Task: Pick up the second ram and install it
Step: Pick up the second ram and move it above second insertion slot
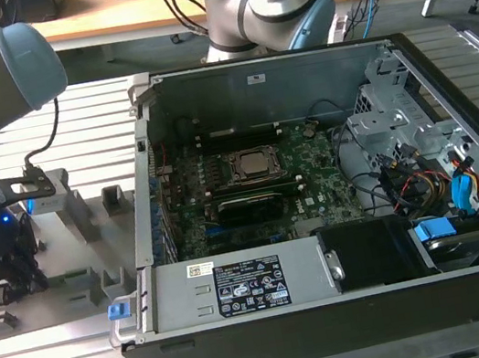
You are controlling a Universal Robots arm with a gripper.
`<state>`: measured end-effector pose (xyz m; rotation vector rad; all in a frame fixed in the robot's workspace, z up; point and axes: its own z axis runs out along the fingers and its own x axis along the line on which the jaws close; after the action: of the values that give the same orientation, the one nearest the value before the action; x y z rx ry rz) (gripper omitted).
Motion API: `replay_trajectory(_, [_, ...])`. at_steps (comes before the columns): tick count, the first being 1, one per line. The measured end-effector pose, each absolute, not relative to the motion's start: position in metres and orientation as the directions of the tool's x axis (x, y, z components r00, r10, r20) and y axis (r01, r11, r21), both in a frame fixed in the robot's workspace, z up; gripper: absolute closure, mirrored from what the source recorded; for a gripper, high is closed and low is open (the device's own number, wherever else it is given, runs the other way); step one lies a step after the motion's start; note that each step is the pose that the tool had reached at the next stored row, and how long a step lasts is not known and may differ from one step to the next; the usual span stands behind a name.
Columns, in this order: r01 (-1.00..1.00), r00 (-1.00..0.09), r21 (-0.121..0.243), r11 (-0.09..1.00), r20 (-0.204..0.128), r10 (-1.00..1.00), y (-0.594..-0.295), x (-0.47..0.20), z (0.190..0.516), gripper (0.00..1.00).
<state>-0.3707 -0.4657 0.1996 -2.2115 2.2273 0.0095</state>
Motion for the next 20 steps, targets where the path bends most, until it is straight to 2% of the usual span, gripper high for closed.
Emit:
replay_trajectory(12, [-1.000,-0.007,0.002,0.007,-0.007,-1.000,-0.466,-0.371,0.200,0.86])
replay_trajectory(20, [-1.000,-0.007,0.002,0.007,-0.006,-1.000,-0.465,-0.371,0.218,0.86])
